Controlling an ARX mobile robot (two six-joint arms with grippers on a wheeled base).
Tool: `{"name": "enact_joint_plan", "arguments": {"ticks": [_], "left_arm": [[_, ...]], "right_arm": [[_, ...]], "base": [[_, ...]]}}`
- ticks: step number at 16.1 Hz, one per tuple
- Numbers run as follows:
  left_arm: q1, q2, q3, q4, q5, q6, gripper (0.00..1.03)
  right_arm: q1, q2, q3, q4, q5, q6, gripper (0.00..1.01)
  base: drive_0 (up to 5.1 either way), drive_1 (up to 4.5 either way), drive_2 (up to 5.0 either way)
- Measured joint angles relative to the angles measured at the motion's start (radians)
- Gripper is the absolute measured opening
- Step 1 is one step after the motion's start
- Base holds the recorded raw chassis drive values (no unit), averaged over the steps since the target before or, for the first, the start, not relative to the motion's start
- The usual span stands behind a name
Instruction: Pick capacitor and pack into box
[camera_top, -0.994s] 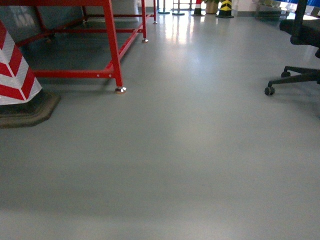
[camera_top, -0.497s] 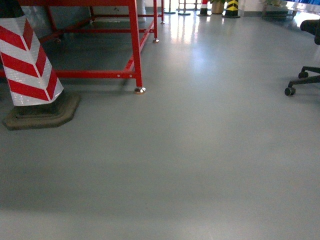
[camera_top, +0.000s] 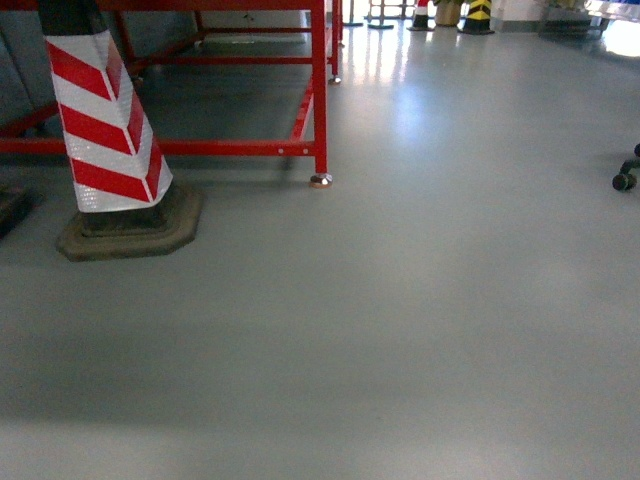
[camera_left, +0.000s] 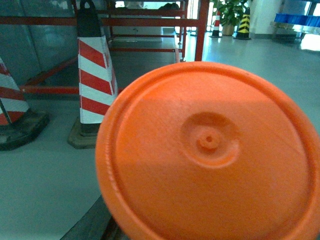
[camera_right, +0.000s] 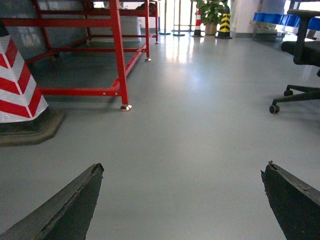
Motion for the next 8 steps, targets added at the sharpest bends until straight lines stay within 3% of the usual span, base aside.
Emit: {"name": "enact_joint_plan", "arguments": {"ticks": [8], "left_arm": [[0.0, 0.0, 0.0, 0.0, 0.0, 0.0, 0.44]], "right_arm": [[0.0, 0.0, 0.0, -0.002, 0.0, 0.0, 0.98]], "base": [[-5.1, 2.35, 2.4]]}}
